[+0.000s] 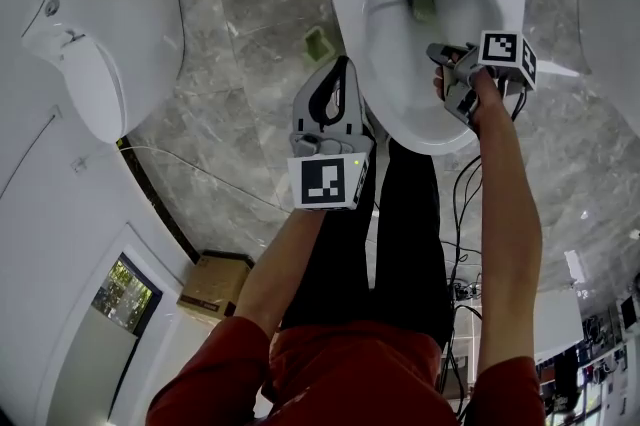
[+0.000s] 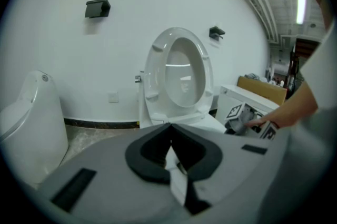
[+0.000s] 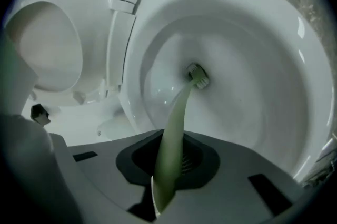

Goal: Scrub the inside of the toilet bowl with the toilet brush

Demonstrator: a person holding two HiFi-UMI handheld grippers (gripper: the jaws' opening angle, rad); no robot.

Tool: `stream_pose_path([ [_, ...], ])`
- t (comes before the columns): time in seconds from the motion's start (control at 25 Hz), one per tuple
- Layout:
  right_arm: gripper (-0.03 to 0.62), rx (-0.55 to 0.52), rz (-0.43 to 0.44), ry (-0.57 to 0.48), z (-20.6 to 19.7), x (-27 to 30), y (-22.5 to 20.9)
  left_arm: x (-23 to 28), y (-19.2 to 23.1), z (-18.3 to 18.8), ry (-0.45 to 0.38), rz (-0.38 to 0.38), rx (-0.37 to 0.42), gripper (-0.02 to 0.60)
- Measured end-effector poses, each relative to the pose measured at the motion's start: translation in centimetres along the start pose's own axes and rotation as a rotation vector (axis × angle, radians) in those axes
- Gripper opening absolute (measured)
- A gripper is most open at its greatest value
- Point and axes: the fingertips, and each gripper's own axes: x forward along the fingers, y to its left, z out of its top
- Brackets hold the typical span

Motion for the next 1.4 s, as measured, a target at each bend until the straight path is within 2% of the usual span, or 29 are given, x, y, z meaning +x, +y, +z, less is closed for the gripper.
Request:
stream_pose_path([
  [0.12,0.043,0.058,0.053,-0.051,0.1,-1.4,1.8,0.0,-0.1,0.2,0.015,-0.008,0.002,0.002],
  [0.2,0.043,0.095,0.127,-0.095,-0.5,-3.5,3.2,0.1,-0.4,0.5,0.036,-0.021,0.006,0.002],
  [0.32,0.043,0.174,0.213,-0.150,-0.6,-5.7,3.7,0.4,-1.0,1.5,0.017,-0.038,0.026,0.002],
  [0.52,0.048,0.423,0.310,-0.182,3.3,-3.2,2.1,1.1,-2.4,2.2,0.017,-0.063,0.036,0.002],
  [0.6,0.048,0.461,0.331,-0.181,3.9,-3.2,2.2,1.2,-2.6,2.3,0.015,-0.068,0.042,0.002],
  [0.68,0.051,0.346,0.290,-0.161,3.0,-4.6,3.5,1.3,-2.6,2.3,0.014,-0.071,0.041,0.002],
  [0.76,0.052,0.175,0.206,-0.133,1.6,-6.0,4.6,1.3,-2.6,2.2,0.012,-0.067,0.029,0.002],
  [0.84,0.052,0.056,0.112,-0.105,0.9,-6.5,4.8,1.3,-2.7,2.4,-0.002,-0.062,0.017,0.002],
  [1.08,0.055,-0.125,-0.115,0.023,2.7,-0.8,2.4,0.9,-1.7,2.4,0.007,-0.048,-0.007,0.002],
  [1.16,0.062,-0.286,-0.196,0.055,2.0,-0.8,3.1,0.8,-1.1,2.3,0.009,-0.037,-0.007,0.002],
  [1.28,0.072,-0.595,-0.309,0.097,0.2,-2.6,4.7,0.6,-0.2,2.3,-0.003,-0.019,-0.022,0.002],
  [1.4,0.071,-0.756,-0.390,0.153,-0.6,-2.8,5.3,0.5,0.6,2.5,-0.010,-0.005,-0.022,0.002],
])
